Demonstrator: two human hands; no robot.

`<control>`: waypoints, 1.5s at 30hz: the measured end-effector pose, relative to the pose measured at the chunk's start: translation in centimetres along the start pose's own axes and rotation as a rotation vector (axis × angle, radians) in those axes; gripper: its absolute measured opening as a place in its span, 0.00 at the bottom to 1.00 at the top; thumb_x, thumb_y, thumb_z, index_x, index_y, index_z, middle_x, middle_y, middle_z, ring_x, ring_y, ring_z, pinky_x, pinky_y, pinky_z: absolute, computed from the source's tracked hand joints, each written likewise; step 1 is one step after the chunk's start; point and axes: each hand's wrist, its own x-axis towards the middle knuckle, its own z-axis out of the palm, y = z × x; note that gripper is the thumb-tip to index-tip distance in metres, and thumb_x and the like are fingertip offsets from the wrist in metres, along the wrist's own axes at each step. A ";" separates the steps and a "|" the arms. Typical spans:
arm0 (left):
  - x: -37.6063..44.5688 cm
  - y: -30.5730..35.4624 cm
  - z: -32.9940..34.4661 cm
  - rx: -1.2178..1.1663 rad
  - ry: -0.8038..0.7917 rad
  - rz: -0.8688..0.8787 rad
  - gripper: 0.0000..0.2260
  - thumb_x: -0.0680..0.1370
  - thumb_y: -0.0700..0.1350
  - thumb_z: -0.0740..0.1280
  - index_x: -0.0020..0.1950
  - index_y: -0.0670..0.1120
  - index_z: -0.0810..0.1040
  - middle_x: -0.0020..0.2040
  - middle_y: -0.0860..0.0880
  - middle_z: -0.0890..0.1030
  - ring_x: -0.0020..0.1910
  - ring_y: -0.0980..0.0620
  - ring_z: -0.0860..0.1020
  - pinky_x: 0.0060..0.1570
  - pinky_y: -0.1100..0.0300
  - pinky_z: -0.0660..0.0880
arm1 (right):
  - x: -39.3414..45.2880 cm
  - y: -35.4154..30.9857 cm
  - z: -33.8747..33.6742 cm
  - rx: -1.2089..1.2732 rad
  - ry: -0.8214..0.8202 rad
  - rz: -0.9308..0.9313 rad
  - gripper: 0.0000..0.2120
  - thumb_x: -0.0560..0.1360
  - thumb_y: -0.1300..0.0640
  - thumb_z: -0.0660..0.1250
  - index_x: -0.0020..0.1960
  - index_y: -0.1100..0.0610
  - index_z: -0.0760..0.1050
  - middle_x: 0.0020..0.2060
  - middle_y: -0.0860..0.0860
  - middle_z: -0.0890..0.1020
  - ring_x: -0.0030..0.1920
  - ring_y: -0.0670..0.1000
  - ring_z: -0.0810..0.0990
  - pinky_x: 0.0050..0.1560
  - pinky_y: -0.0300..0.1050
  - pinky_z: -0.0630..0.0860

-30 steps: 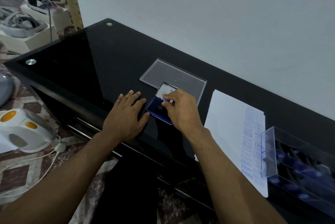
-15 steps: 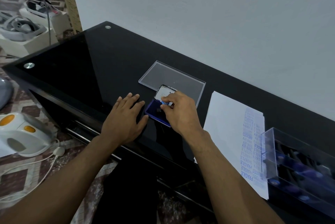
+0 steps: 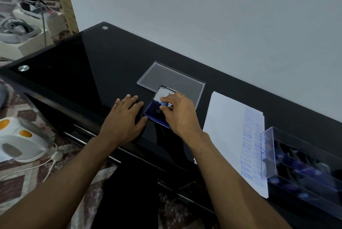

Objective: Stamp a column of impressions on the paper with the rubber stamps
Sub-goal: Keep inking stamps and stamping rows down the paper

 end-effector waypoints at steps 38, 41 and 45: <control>-0.4 22.2 6.0 -0.096 -0.161 0.385 0.33 0.79 0.63 0.48 0.80 0.48 0.62 0.81 0.46 0.59 0.82 0.44 0.52 0.79 0.44 0.47 | -16.3 12.8 -13.8 -0.041 0.305 0.296 0.10 0.74 0.59 0.73 0.55 0.56 0.84 0.49 0.50 0.82 0.44 0.48 0.81 0.55 0.43 0.78; -0.4 21.8 6.5 -0.068 -0.176 0.381 0.34 0.79 0.64 0.47 0.80 0.48 0.62 0.81 0.46 0.59 0.82 0.45 0.51 0.79 0.44 0.46 | -16.6 13.0 -13.8 -0.024 0.323 0.292 0.10 0.74 0.60 0.73 0.55 0.57 0.84 0.49 0.50 0.82 0.43 0.49 0.82 0.54 0.44 0.79; -0.5 21.5 6.9 -0.067 -0.174 0.378 0.32 0.80 0.63 0.48 0.80 0.48 0.64 0.81 0.47 0.59 0.82 0.46 0.51 0.78 0.47 0.44 | -17.3 12.9 -13.4 -0.026 0.301 0.286 0.10 0.74 0.60 0.73 0.55 0.56 0.84 0.49 0.50 0.82 0.42 0.47 0.81 0.53 0.39 0.78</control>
